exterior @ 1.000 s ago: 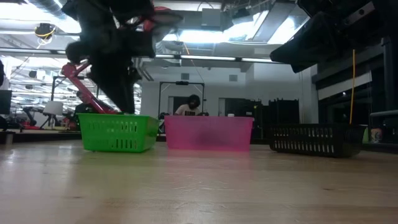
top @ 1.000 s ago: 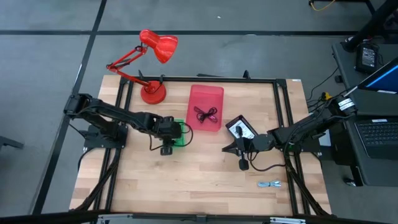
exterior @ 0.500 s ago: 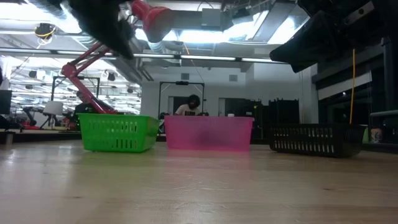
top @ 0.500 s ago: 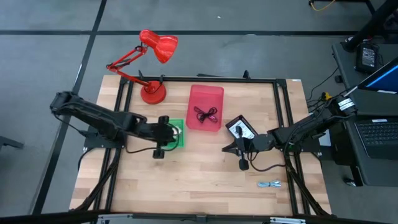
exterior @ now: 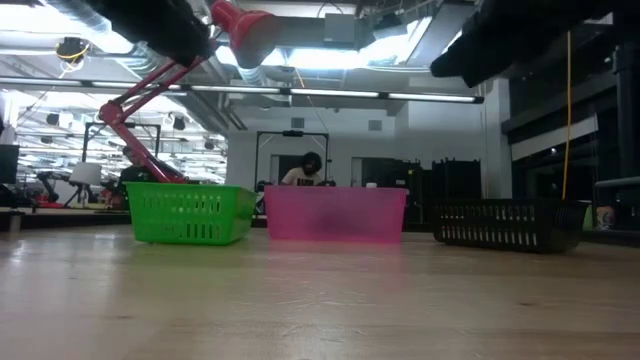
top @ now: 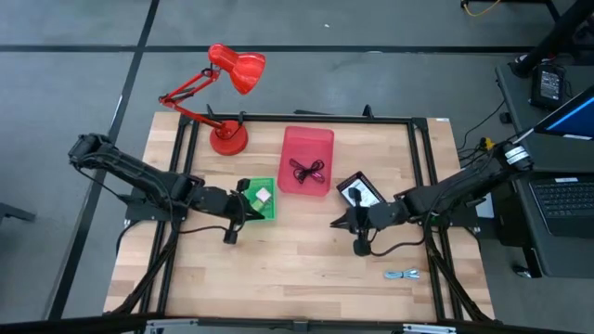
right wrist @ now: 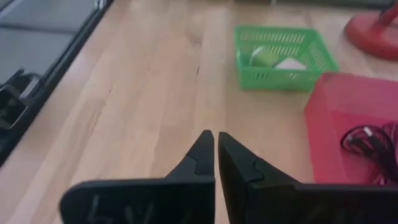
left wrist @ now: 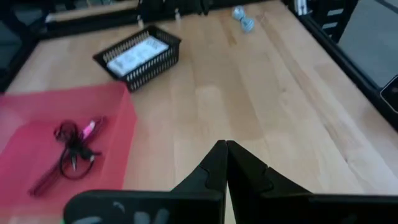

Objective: Pick and place items into bin
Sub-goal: Put the light blue charger cable into the pink bin

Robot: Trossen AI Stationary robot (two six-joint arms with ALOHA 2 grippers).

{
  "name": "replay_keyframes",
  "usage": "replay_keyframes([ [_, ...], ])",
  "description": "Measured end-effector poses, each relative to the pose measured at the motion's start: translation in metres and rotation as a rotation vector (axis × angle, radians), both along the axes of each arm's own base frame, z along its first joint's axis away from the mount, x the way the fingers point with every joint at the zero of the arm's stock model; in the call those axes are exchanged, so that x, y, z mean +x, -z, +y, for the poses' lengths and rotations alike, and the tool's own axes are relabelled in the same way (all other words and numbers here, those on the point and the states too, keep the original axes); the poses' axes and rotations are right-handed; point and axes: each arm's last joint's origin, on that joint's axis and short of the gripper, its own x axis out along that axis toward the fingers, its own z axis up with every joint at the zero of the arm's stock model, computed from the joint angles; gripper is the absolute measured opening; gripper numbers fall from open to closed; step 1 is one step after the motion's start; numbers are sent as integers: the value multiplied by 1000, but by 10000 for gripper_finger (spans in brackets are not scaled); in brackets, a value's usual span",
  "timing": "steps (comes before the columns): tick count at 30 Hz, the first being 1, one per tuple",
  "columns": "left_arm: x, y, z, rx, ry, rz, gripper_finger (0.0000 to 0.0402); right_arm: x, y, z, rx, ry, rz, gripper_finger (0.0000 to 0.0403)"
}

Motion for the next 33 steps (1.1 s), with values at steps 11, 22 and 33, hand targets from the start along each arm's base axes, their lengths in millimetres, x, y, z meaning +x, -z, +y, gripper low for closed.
replay_keyframes([
  [11,1,-1,0,0,-7,-12,3,-20,-34,29,59,11,276,5],
  [22,1,-1,0,-21,-39,-14,3,-51,-43,52,158,99,462,3],
  [33,1,-1,2,-20,-107,-24,3,-95,-29,88,278,217,646,0],
])
